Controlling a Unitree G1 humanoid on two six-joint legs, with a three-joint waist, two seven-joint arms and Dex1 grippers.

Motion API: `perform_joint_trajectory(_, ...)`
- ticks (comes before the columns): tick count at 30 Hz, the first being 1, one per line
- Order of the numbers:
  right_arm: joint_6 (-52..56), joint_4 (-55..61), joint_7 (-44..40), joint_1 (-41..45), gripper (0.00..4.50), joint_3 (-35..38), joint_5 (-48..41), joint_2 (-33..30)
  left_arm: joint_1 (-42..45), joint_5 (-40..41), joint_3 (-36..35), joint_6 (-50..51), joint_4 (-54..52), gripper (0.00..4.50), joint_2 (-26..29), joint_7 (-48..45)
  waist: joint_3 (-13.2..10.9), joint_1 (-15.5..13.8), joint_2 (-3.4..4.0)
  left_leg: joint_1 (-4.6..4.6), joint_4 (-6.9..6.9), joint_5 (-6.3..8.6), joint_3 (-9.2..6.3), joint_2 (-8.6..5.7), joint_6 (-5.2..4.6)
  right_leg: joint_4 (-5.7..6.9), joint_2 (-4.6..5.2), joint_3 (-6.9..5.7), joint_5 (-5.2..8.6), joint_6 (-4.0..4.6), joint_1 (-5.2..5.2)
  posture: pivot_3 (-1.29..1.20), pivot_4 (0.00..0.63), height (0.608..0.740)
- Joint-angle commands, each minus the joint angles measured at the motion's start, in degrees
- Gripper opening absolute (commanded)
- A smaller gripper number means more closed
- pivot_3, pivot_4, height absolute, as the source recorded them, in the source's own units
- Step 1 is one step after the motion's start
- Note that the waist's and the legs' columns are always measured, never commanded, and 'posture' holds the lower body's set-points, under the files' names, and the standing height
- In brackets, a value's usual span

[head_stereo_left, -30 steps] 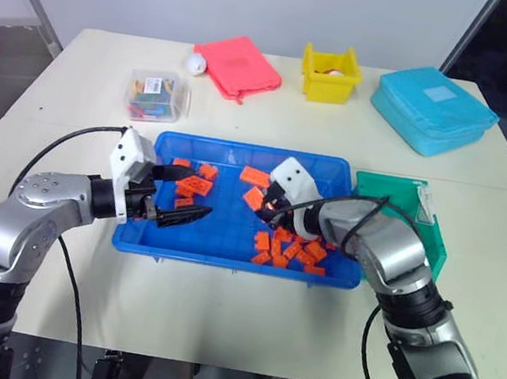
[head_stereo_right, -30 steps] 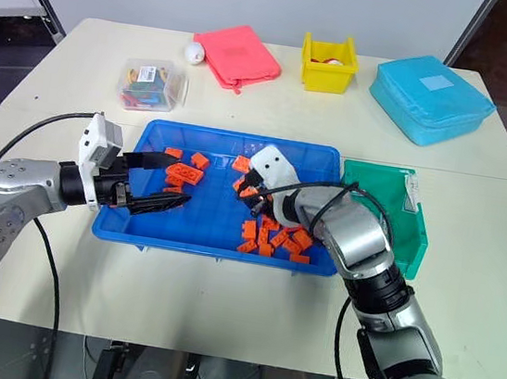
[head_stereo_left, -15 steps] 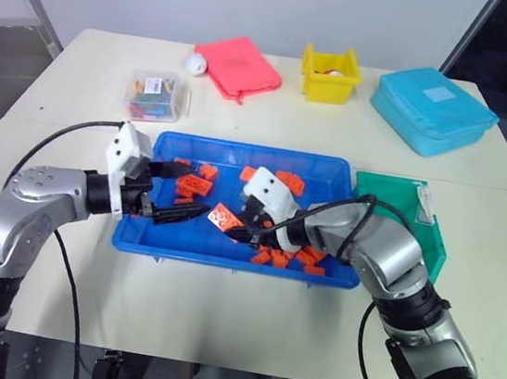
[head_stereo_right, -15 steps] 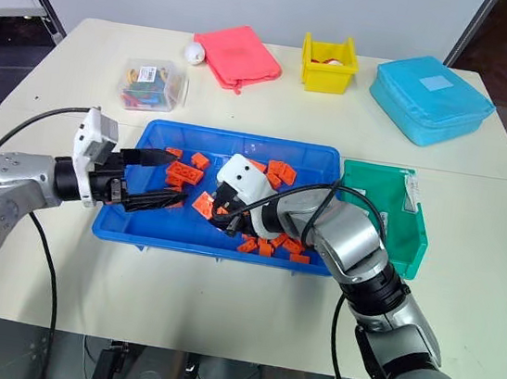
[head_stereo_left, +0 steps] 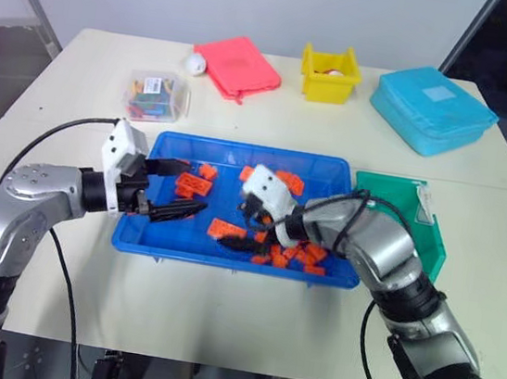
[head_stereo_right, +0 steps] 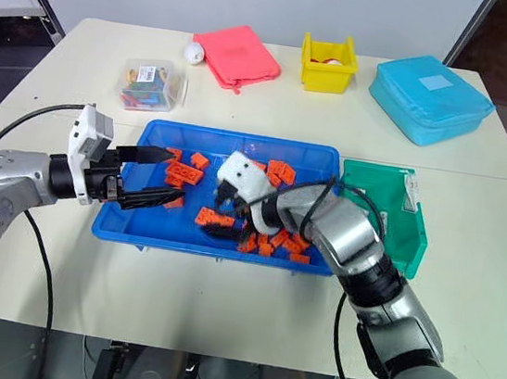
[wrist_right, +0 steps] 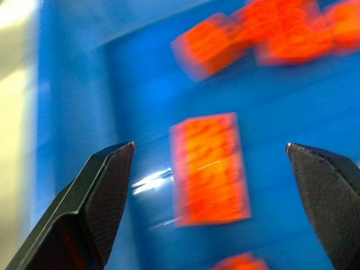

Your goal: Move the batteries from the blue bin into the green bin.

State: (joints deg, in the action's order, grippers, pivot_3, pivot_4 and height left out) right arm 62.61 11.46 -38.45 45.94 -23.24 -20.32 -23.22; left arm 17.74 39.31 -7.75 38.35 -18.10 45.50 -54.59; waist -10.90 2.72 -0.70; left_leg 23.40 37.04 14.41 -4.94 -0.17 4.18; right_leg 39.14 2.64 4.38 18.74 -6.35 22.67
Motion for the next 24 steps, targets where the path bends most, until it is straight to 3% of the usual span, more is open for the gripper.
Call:
perform_joint_trajectory(1,-6.5,-6.3,1.5,4.2,4.42,2.2,3.6,1.0,-0.3,0.5,-1.4,-0.5,-1.3,4.5,0.0,0.2,0.0,0.0,0.0,0.0,0.0,0.0,0.0,0.0,0.0,0.0,-0.01,0.0,0.0,0.0,0.0,0.0,0.15,0.74)
perform_joint_trajectory(11,-17.2,-20.8,-0.6,5.9,4.42,-0.8,12.1,1.0,-1.9,0.8,-1.7,-0.4,-2.9,4.5,-0.4,1.1,0.0,-0.1,0.0,0.05,-0.04,0.01,0.03,0.0,-0.01,-0.01,0.03,0.0,0.0,0.0,0.06,0.0,0.15,0.74)
perform_joint_trajectory(24,-13.4,-10.8,-8.0,2.6,4.42,-1.3,12.0,-1.2,-2.4,1.1,-1.5,-0.1,-3.5,4.5,-0.6,2.1,0.0,-0.1,0.0,0.04,-0.03,0.01,0.02,0.0,-0.01,0.0,0.03,0.0,0.0,0.0,0.04,0.0,0.15,0.74)
